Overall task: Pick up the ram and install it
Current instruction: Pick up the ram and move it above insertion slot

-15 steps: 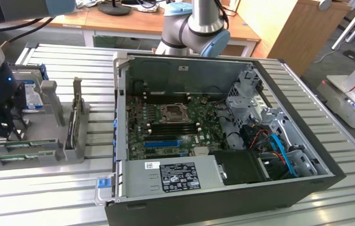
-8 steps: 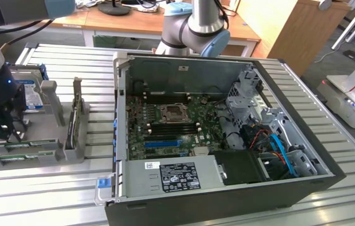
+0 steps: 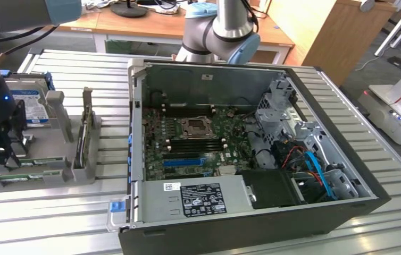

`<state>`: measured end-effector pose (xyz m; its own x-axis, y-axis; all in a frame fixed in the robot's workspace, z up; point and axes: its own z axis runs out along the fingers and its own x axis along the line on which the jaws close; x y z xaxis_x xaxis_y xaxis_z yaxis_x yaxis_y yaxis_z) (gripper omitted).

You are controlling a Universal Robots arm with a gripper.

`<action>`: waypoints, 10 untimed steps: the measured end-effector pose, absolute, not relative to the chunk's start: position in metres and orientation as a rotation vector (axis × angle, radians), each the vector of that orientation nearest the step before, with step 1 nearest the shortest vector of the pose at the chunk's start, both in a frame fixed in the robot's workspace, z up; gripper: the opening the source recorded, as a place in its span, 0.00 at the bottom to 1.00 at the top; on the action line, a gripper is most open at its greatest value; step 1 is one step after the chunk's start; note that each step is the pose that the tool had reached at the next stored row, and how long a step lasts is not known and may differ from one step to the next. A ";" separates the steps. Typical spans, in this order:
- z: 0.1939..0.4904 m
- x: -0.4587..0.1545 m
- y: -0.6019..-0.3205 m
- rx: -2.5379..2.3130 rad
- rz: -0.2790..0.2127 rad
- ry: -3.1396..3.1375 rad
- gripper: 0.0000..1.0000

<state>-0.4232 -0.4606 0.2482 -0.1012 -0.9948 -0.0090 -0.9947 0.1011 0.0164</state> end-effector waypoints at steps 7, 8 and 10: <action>0.247 -0.423 -0.461 2.165 -0.028 -2.270 0.36; 0.247 -0.423 -0.461 2.168 -0.028 -2.267 0.36; 0.247 -0.423 -0.461 2.168 -0.028 -2.267 0.36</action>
<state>-0.4232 -0.4608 0.2472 -0.0444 -0.9990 -0.0089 -0.9989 0.0443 0.0164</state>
